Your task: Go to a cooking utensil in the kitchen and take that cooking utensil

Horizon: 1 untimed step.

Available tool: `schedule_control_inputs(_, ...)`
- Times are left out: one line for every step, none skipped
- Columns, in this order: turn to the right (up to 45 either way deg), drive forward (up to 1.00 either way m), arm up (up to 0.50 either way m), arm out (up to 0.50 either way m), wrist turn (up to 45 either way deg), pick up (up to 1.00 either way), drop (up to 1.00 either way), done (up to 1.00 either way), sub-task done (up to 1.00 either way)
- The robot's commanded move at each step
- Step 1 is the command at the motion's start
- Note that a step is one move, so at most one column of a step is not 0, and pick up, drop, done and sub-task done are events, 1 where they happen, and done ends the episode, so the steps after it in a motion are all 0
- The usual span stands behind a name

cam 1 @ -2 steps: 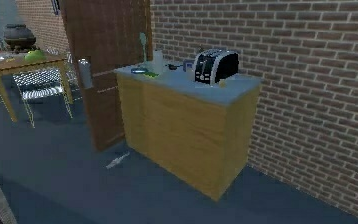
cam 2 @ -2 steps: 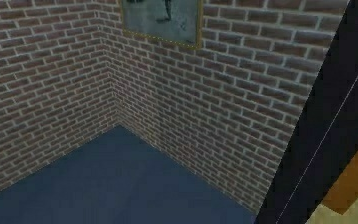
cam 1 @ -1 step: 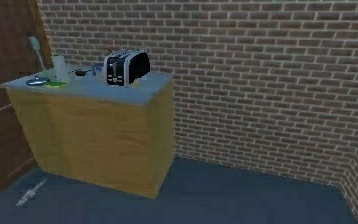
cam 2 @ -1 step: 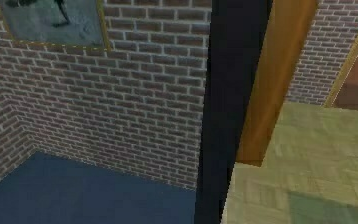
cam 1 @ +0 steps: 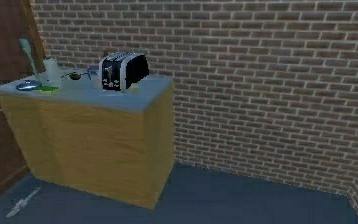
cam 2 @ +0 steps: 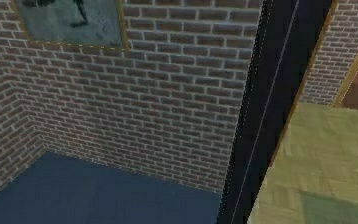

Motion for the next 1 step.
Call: schedule_control_inputs(-27.0,0.00,0.00,0.00,0.0,0.00,0.00,0.00,0.00)
